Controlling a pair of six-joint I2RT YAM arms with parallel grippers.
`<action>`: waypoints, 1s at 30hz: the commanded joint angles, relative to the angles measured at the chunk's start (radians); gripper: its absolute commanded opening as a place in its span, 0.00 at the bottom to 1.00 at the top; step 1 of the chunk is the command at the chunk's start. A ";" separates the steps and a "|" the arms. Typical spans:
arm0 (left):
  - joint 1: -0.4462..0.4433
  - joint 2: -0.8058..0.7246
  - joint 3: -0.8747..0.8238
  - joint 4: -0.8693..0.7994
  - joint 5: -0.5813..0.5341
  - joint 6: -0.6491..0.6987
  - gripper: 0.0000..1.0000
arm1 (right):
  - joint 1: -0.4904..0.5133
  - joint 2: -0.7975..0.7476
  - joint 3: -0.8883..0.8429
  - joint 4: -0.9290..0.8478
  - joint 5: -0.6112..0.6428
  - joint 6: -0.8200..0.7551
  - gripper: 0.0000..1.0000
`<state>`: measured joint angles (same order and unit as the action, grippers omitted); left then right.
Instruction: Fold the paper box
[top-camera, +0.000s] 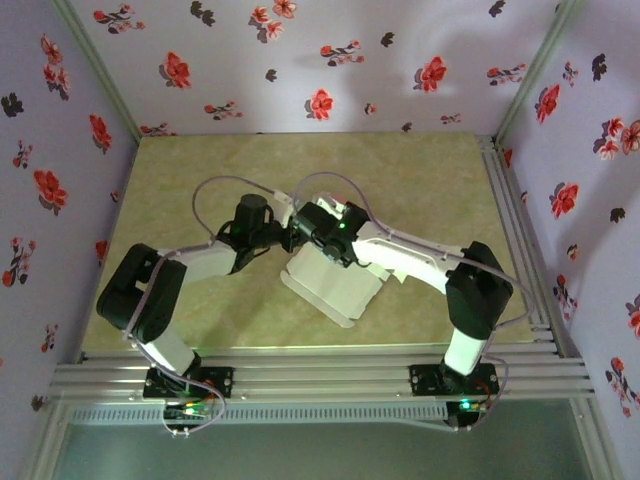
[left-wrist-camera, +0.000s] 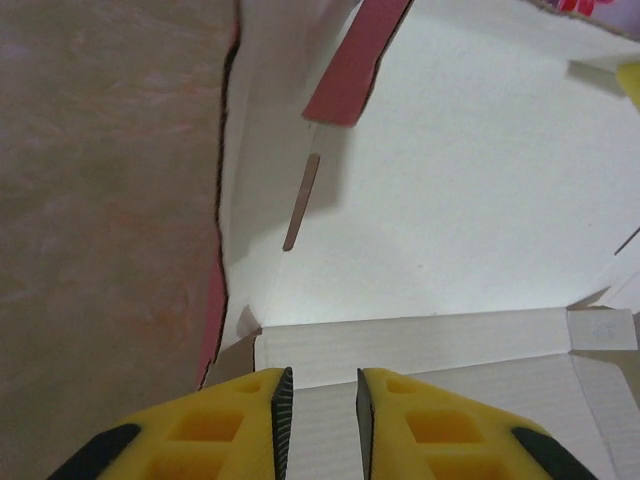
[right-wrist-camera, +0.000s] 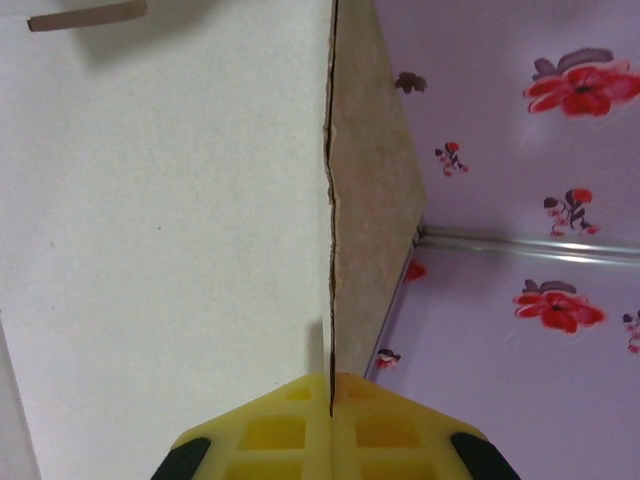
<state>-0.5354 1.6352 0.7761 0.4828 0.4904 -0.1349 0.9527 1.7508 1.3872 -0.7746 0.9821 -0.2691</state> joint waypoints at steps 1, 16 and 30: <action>0.024 -0.067 -0.050 0.060 -0.004 -0.060 0.27 | 0.027 0.014 -0.033 0.082 0.055 -0.086 0.07; 0.207 -0.281 -0.202 -0.054 0.071 -0.157 0.35 | 0.073 0.028 -0.195 0.489 0.059 -0.288 0.07; 0.281 -0.020 -0.172 0.109 0.126 -0.279 0.36 | 0.111 0.039 -0.371 0.930 0.136 -0.468 0.06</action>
<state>-0.2619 1.5932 0.5915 0.5270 0.5850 -0.3775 1.0500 1.7748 1.0393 0.0158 1.0801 -0.6914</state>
